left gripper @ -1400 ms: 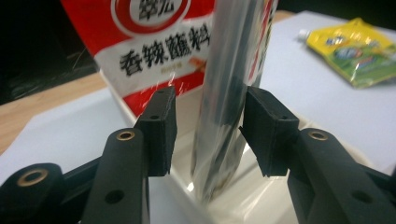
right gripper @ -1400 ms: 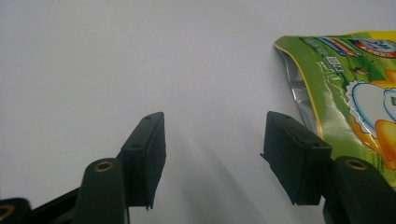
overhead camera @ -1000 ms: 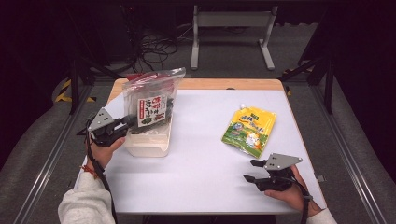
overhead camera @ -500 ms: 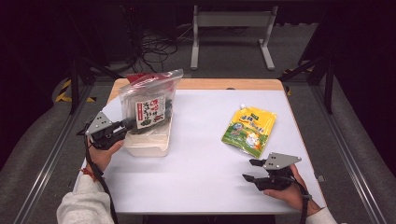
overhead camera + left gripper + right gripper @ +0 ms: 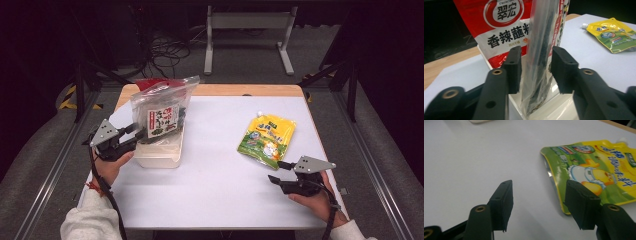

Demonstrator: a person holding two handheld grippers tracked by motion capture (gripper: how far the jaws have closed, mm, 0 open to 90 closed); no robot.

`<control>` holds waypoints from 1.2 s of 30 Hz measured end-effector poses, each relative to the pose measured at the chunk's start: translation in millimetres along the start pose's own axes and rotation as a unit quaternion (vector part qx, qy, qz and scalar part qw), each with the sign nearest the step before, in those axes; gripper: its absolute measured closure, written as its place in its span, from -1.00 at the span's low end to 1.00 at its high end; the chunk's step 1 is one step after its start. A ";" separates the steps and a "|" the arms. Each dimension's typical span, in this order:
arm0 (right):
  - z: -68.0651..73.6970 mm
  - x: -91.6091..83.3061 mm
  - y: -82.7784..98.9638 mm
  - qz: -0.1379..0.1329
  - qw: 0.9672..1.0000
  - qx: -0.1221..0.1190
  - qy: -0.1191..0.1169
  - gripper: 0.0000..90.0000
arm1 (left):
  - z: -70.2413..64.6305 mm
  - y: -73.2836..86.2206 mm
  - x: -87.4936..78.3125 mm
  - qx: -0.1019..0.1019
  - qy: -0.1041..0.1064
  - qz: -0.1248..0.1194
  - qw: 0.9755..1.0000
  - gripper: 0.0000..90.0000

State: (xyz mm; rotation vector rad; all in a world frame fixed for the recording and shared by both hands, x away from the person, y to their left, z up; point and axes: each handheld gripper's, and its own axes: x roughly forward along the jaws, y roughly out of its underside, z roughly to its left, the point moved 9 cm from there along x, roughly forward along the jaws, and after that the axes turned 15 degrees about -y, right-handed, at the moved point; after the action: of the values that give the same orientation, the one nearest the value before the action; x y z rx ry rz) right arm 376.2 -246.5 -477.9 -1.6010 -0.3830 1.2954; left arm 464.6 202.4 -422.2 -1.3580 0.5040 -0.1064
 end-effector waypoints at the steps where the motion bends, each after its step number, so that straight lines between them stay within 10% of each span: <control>1: -3.3 -1.7 0.1 -0.002 1.000 0.001 0.007 -0.12 | 0.2 -1.7 -4.1 0.000 0.001 -0.003 1.000 0.27; 13: -53.4 -15.7 2.5 -0.017 0.996 0.045 0.075 -0.12 | -18.7 2.8 -53.8 0.043 -0.046 -0.002 0.998 -0.17; 26: -109.8 -20.0 9.0 -0.032 0.985 0.122 0.119 -0.25 | -109.9 33.4 -84.0 0.051 0.065 0.020 0.996 -0.33; 30: -123.1 -13.2 10.5 -0.040 0.980 0.156 0.114 -0.32 | -142.8 53.1 -77.2 0.082 0.111 0.053 0.989 -0.38; 36: -134.8 2.5 13.4 -0.038 0.974 0.202 0.099 -0.40 | -156.4 71.7 -65.3 0.113 0.137 0.089 0.980 -0.40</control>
State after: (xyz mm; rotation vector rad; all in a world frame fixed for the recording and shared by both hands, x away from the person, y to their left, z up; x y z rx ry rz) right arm 489.7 -317.0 -500.4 -1.3379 -0.0488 1.0628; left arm 328.0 100.2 -491.0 -1.0745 0.8178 -0.1995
